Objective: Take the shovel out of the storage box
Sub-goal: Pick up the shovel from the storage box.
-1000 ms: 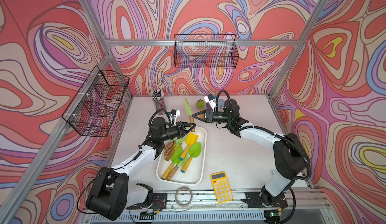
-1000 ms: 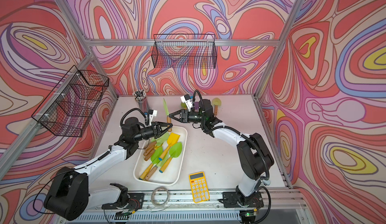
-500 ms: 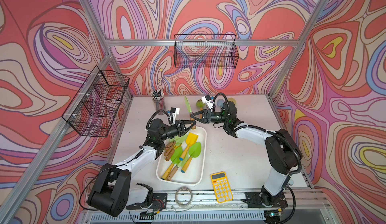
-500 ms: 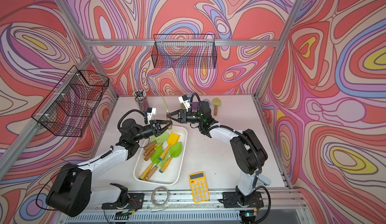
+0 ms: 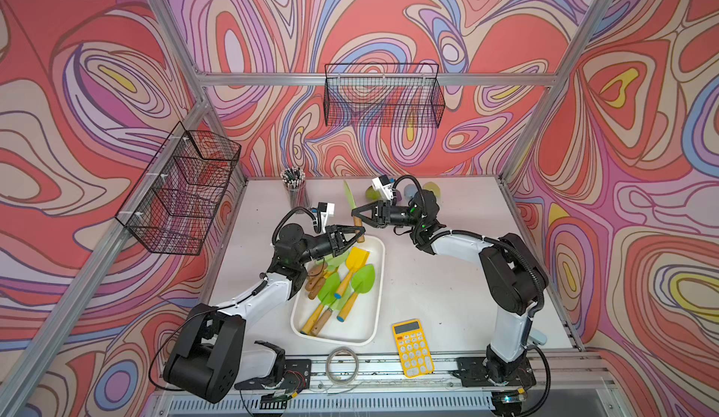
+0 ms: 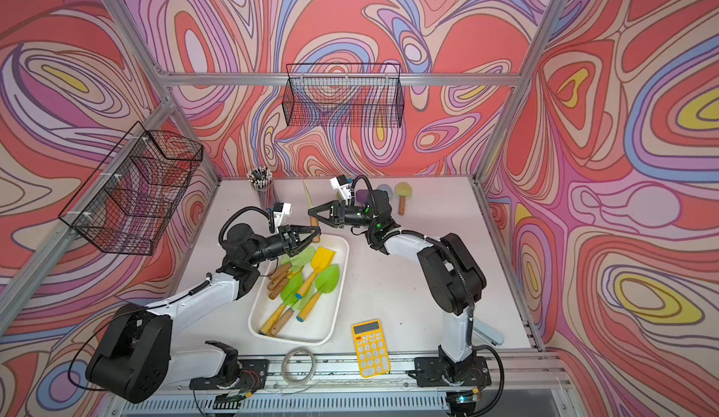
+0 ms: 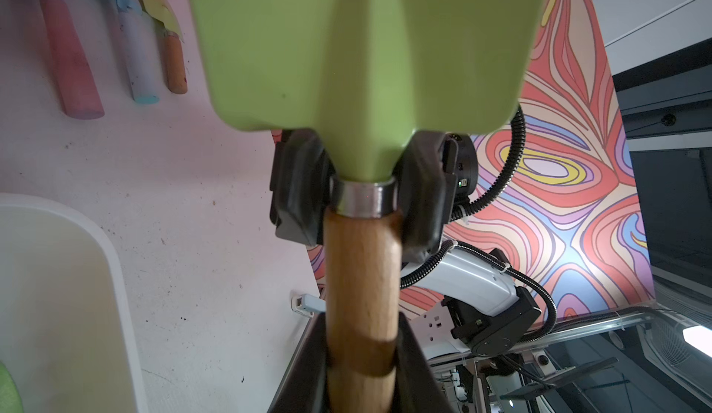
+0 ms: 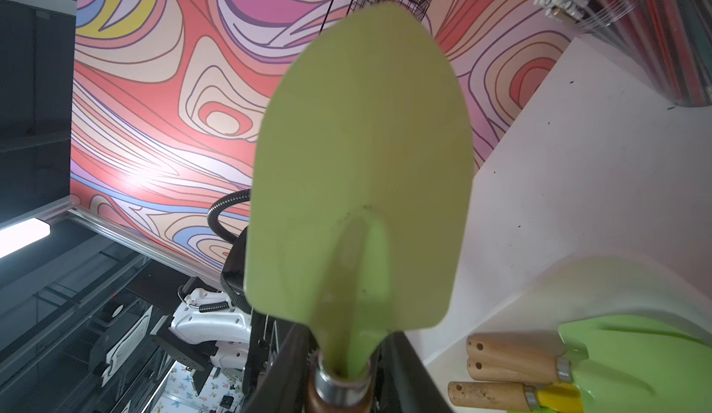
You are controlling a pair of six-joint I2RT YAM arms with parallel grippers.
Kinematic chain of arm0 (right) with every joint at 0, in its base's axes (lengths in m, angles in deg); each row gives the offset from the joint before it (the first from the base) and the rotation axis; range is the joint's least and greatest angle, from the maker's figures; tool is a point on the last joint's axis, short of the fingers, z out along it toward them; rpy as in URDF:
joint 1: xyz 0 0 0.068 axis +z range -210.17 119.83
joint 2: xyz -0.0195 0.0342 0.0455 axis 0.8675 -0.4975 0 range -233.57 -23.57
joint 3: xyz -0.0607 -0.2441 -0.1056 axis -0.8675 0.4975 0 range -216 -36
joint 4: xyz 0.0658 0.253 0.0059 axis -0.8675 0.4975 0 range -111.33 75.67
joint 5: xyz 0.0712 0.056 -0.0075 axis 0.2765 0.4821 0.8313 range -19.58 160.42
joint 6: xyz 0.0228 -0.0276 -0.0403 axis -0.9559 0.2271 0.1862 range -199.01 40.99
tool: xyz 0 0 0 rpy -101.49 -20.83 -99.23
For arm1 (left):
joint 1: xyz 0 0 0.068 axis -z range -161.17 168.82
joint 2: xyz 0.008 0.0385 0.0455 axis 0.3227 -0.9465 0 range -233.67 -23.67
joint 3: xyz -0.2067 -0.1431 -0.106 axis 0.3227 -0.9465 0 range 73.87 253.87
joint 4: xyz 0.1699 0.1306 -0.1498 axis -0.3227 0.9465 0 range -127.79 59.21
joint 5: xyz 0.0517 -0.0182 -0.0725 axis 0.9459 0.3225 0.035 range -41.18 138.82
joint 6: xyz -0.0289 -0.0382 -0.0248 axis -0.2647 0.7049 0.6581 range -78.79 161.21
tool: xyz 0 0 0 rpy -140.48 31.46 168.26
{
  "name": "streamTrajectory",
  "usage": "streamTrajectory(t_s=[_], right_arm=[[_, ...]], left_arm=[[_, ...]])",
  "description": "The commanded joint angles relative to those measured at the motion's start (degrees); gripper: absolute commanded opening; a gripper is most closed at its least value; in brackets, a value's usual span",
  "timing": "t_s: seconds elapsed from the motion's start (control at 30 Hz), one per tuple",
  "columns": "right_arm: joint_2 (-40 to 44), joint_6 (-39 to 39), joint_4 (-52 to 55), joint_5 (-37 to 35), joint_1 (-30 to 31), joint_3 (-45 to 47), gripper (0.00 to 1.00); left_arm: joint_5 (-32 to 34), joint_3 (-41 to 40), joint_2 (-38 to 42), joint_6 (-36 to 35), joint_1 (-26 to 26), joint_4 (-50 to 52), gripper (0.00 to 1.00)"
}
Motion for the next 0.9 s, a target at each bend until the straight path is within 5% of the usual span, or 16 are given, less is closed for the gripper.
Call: streamTrajectory(t_s=[0.0, 0.1, 0.23, 0.33, 0.67, 0.87], right_arm=[[-1.3, -3.3, -4.5, 0.7, 0.3, -1.8, 0.31], [-1.1, -3.1, -4.0, 0.4, 0.3, -1.9, 0.26], [-0.3, -0.9, -0.6, 0.0, 0.2, -2.0, 0.22], [0.2, 0.4, 1.6, -0.3, -0.3, -2.0, 0.22], [3.4, 10.0, 20.1, -1.6, -7.6, -1.7, 0.23], [5.4, 22.7, 41.3, -5.9, -13.1, -4.9, 0.23]], left_arm=[[-1.2, -0.4, -0.2, 0.4, 0.0, -4.8, 0.0], [-1.2, -0.5, -0.2, 0.0, 0.1, -4.3, 0.06], [-0.4, -0.8, 0.5, -2.3, -0.1, -0.6, 0.48], [0.5, -0.1, 2.5, -7.2, -0.4, 8.0, 0.64], [14.2, 10.6, 11.2, -37.4, -1.5, 60.6, 0.64], [23.9, 13.0, 12.1, -45.0, -1.5, 76.4, 0.58]])
